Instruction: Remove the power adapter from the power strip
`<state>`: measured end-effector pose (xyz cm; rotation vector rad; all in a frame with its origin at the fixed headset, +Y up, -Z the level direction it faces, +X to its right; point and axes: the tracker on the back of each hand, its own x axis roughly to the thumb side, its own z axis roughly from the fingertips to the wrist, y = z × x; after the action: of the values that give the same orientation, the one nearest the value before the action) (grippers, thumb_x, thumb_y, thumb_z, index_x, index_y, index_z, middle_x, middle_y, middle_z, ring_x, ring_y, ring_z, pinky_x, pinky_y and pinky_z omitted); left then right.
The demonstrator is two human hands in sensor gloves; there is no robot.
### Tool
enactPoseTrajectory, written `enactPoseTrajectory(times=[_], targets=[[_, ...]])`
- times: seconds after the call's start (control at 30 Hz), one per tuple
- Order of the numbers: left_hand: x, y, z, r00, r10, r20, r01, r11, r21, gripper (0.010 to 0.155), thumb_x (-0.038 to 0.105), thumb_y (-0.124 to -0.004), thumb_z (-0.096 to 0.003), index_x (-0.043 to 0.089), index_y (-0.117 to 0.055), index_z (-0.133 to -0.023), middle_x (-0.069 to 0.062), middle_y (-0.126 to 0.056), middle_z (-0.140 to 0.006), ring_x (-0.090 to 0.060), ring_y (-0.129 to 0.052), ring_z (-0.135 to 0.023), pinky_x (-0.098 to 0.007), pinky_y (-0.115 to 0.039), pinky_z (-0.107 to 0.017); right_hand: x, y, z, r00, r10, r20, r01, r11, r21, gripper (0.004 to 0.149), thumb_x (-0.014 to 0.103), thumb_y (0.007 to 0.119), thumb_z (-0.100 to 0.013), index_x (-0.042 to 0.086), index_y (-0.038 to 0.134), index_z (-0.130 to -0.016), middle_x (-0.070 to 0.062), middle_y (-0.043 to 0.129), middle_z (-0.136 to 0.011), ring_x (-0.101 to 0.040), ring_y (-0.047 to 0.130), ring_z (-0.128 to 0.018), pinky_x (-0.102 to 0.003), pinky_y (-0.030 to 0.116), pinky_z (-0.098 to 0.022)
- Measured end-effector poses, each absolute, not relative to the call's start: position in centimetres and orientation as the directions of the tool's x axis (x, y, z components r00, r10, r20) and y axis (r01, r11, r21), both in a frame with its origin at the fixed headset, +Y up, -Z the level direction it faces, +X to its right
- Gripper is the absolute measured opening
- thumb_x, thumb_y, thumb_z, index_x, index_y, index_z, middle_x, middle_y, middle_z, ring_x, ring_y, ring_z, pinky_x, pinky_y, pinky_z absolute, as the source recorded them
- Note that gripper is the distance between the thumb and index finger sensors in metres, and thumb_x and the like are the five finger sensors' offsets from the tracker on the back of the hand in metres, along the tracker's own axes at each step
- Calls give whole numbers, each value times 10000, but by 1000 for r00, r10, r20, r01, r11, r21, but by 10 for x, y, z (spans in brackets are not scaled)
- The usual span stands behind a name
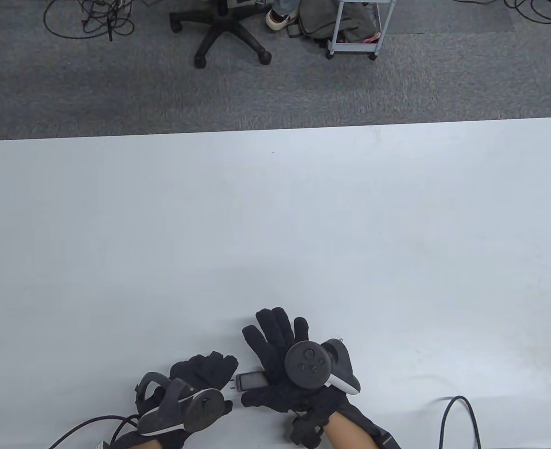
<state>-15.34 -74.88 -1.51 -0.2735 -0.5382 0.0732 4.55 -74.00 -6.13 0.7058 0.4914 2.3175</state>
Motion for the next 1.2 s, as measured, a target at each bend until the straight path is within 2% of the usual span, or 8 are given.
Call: enactPoseTrajectory(times=[0.13, 0.3, 0.33, 0.4, 0.5, 0.73, 0.97, 1.2], targets=[[-154, -752, -16, 860, 141, 490, 4, 959, -283, 830, 571, -812, -374, 227, -499, -1061, -82, -650, -1057, -291, -729, -870, -496, -627, -638, 37, -733, -53, -664, 614, 426, -417, -778, 471, 995, 711, 799, -253, 494, 141, -967, -25, 219, -1174, -319, 382, -1111, -603, 84, -730], [-155, -755, -19, 868, 142, 476, 15, 950, -311, 834, 588, -799, -377, 245, -481, -1067, -54, -616, -1071, -268, -686, -878, -492, -612, -649, 24, -736, -46, -754, 460, 470, -256, -863, 435, 852, 624, 841, -287, 328, 507, -1013, -86, 681, -1006, -331, 759, -776, -598, 448, -737], [-156, -754, -19, 867, 151, 475, 9, 948, -318, 832, 596, -794, -376, 248, -485, -1066, -52, -615, -1072, -266, -684, -878, -494, -612, -650, 22, -738, -46, -786, 410, 463, -196, -875, 442, 756, 580, 825, -336, 357, 515, -989, -59, 698, -965, -318, 777, -713, -571, 522, -714], [-159, -753, -21, 864, 193, 466, -19, 936, -352, 825, 612, -768, -380, 247, -504, -1071, -55, -621, -1079, -270, -684, -887, -501, -613, -653, 22, -737, -48, -768, 445, 460, -253, -871, 420, 637, 511, 810, -381, 331, 592, -952, -72, 746, -919, -315, 813, -657, -555, 578, -684], [-165, -752, -24, 850, 286, 442, -101, 913, -396, 814, 621, -739, -392, 237, -520, -1075, -73, -626, -1087, -284, -683, -896, -511, -611, -656, 22, -738, -47, -760, 455, 464, -246, -862, 444, 633, 476, 829, -383, 304, 596, -947, -86, 735, -918, -327, 802, -651, -556, 573, -682], [-164, -750, -25, 861, 278, 426, -130, 930, -343, 772, 608, -782, -372, 252, -609, -1035, -39, -733, -1040, -263, -767, -858, -505, -651, -629, 23, -738, -47, -756, 466, 459, -259, -858, 444, 686, 339, 894, -350, 326, 560, -949, -82, 730, -927, -328, 819, -643, -549, 586, -690], [-162, -747, -28, 882, 259, 394, -121, 932, -342, 750, 588, -813, -342, 275, -671, -1008, -10, -790, -1024, -258, -813, -845, -527, -657, -619, 30, -739, -52, -675, 589, 444, -392, -796, 461, 620, 329, 915, -336, 260, 666, -900, -122, 792, -836, -360, 841, -554, -527, 621, -667], [-162, -747, -29, 884, 254, 393, -114, 932, -345, 749, 582, -819, -338, 278, -677, -1008, -15, -790, -1026, -271, -814, -842, -536, -651, -621, 30, -734, -53, -673, 586, 451, -404, -802, 439, 599, 324, 923, -316, 239, 712, -870, -131, 820, -806, -364, 854, -526, -522, 632, -666]])
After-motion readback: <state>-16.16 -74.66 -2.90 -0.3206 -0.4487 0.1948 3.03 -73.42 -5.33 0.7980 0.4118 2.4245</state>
